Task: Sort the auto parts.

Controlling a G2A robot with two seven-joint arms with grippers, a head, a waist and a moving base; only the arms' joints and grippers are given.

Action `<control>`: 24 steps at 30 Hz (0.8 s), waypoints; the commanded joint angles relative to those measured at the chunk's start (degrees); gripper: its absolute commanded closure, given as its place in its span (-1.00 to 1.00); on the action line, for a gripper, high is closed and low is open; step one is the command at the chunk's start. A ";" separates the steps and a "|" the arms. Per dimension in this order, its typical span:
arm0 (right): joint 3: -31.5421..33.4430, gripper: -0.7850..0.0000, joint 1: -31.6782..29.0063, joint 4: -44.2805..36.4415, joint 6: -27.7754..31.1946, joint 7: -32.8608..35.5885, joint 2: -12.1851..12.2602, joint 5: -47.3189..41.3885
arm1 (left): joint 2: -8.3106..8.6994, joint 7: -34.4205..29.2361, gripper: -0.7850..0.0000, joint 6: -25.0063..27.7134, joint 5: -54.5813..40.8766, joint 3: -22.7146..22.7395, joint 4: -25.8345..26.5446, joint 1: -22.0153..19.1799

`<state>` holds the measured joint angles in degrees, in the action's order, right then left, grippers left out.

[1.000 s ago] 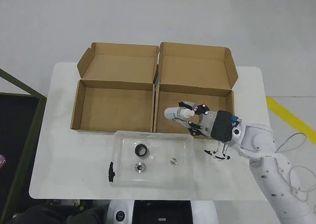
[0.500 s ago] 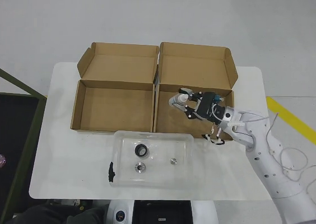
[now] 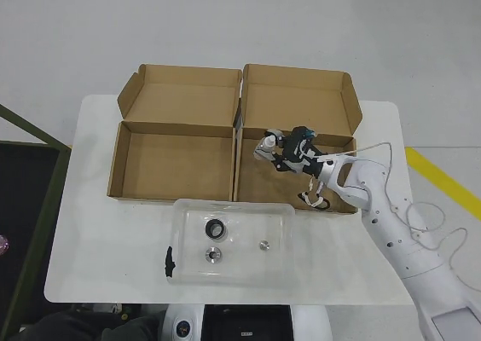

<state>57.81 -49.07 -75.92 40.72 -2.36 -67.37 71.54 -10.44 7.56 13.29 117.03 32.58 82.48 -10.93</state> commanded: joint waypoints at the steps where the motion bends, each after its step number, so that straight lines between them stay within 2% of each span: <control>1: -1.06 1.00 0.73 1.21 -0.22 0.19 -0.36 0.01 | 0.00 0.00 -1.00 0.00 0.00 0.00 0.00 0.00; 11: -4.99 1.00 3.43 5.50 -1.21 1.04 -1.95 0.62 | 0.00 0.00 -1.00 0.00 0.00 0.00 0.00 0.00; 12: -5.24 0.87 3.54 5.78 -1.25 1.05 -2.07 0.62 | 0.00 0.00 -1.00 0.00 0.00 0.00 0.00 0.00; 13: -5.38 0.46 3.67 5.97 -1.36 1.15 -2.15 0.68 | 0.00 0.00 -1.00 0.00 0.00 0.00 0.00 0.00; 14: -5.50 0.20 3.76 6.19 -1.42 1.20 -2.23 0.74 | 0.00 0.00 -1.00 0.00 0.00 0.00 0.00 0.00; 15: -5.58 0.04 3.84 6.41 -1.43 1.16 -2.29 0.76 | 0.00 0.00 -1.00 0.00 0.00 0.00 0.00 0.00; 17: -5.68 -0.68 3.99 6.73 -1.24 1.17 -2.40 0.75 | 0.00 0.00 -1.00 0.00 0.00 0.00 0.00 0.00; 18: -5.68 -0.85 4.05 6.80 -1.12 1.18 -2.44 0.69 | 0.00 0.00 -1.00 0.00 0.00 0.00 0.00 0.00; 20: -5.59 -1.00 4.12 6.33 -0.63 1.36 -2.44 0.80 | 0.00 0.00 -1.00 0.00 0.00 0.00 0.00 0.00; 24: -4.62 -1.00 3.56 4.04 0.71 1.66 -2.20 0.05 | 0.00 0.00 -1.00 0.00 0.00 0.00 0.00 0.00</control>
<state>52.85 -45.33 -71.27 41.11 -0.77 -69.66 71.90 -10.44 7.56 13.29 117.03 32.58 82.48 -10.93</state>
